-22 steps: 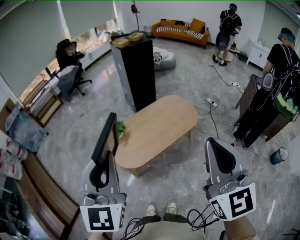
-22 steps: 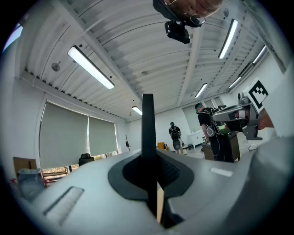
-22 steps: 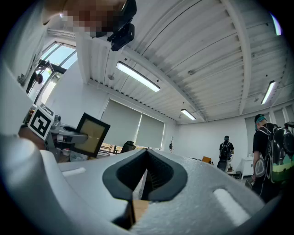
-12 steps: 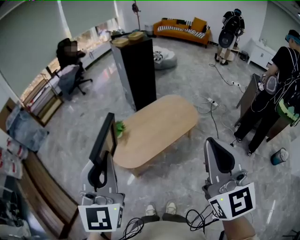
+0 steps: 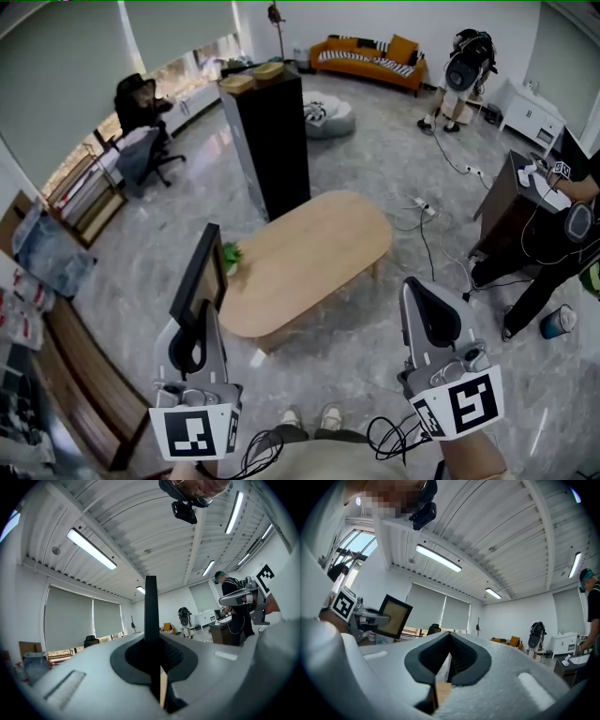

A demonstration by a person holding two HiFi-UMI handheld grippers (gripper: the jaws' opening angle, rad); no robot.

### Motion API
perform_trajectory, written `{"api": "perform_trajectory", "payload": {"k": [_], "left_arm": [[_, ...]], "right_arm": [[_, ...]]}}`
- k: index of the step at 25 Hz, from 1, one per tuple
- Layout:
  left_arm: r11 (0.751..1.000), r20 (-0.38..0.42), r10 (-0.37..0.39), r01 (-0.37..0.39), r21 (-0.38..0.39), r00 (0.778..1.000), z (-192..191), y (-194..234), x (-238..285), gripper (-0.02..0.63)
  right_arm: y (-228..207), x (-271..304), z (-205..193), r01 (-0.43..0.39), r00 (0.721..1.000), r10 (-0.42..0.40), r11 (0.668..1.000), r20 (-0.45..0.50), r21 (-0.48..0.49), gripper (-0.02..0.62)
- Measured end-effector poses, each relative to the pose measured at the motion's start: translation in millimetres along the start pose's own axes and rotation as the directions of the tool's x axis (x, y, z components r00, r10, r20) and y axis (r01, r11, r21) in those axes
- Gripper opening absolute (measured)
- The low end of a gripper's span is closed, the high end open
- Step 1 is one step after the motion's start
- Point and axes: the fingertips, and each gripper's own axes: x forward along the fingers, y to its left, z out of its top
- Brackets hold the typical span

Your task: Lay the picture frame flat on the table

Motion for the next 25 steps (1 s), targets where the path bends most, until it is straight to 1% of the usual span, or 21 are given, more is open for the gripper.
{"api": "perform_trajectory", "payload": {"k": [5, 14, 18, 25], "left_arm": [[1.000, 0.007, 0.021, -0.021, 0.006, 1.000, 2, -18, 3, 0.032], [1.000, 0.009, 0.016, -0.016, 0.002, 1.000, -6, -29, 22, 0.032], [1.000, 0.009, 0.015, -0.014, -0.006, 1.000, -12, -28, 38, 0.032], [1.000, -0.001, -0.005, 0.005, -0.015, 1.000, -28, -22, 79, 0.032]], "right_arm": [[-12, -5, -9, -0.027, 1.000, 0.027, 1.000, 0.003, -0.001, 0.002], [-23, 6, -27, -0.047, 0.999, 0.047, 0.999, -0.010, -0.007, 0.002], [-27, 20, -33, -0.052, 0.999, 0.052, 0.999, -0.015, -0.013, 0.002], [-39, 60, -48, -0.054, 0.998, 0.054, 0.998, -0.032, -0.019, 0.002]]}}
